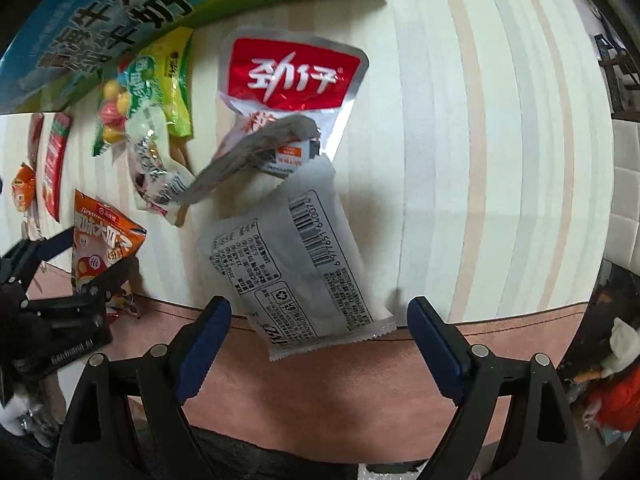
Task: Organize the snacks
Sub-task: 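Grasp another orange seed bag with left tool while right tool grasps white wrapped pack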
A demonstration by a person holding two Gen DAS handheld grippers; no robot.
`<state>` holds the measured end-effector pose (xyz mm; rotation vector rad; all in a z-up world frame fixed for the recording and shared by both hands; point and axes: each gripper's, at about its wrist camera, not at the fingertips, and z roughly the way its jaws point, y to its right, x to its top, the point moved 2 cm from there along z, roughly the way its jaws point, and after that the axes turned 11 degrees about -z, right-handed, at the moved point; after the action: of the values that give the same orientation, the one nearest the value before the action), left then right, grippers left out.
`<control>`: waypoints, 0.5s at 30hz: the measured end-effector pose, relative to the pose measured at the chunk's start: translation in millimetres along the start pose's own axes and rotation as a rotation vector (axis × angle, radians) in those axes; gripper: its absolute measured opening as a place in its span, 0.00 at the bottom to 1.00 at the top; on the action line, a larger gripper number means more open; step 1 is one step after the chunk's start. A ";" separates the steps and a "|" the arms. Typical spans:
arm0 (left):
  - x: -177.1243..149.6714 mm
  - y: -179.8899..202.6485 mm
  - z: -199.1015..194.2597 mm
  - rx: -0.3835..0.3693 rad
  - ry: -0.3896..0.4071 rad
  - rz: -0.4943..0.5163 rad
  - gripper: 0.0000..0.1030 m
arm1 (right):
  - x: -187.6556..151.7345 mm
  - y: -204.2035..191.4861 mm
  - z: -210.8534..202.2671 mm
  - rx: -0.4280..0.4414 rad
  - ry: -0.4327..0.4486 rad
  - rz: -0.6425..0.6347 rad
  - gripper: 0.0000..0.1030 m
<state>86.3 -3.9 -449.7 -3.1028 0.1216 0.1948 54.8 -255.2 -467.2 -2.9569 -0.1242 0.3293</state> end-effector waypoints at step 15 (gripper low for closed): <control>-33.9 9.2 4.7 -0.026 -0.013 -0.071 0.81 | -5.2 -3.3 18.7 0.059 -0.022 0.220 0.78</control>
<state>51.4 -10.3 -450.3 -3.1249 0.0090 0.2166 45.3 -249.6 -483.6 -2.9125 0.2055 0.3861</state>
